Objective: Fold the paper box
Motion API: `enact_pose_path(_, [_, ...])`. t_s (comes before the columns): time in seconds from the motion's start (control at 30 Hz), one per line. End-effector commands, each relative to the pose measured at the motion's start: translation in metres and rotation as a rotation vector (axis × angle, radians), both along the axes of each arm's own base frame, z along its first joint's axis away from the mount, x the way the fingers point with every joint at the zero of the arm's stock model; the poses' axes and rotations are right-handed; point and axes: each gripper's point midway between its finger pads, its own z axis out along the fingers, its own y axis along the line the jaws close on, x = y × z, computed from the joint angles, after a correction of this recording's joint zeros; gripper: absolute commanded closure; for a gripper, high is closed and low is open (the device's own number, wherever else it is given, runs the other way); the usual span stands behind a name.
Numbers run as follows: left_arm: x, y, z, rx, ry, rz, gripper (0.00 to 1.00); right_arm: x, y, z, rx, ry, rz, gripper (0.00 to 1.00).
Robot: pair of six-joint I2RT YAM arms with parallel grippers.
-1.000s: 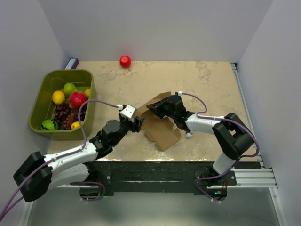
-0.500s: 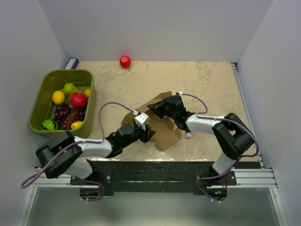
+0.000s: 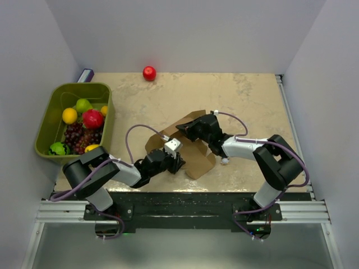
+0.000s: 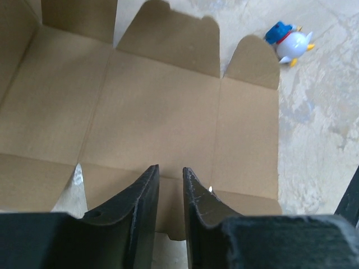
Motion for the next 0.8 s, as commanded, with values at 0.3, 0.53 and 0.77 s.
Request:
enact_pose_path(0.3, [-0.011,0.020,-0.040,0.062,0.103,0.060,0.75,0.001,-0.007,0.014,-0.002,-0.041,-0.037,0.96])
enact_pose_path(0.53, [0.005,0.011,0.031,-0.032,-0.016,0.077,0.49,0.000,-0.009,0.014,-0.008,-0.045,-0.039,0.96])
enact_pose_path(0.77, [0.000,0.023,0.098,-0.074,-0.149,0.051,0.42,-0.001,-0.010,0.016,-0.006,-0.049,-0.042,0.96])
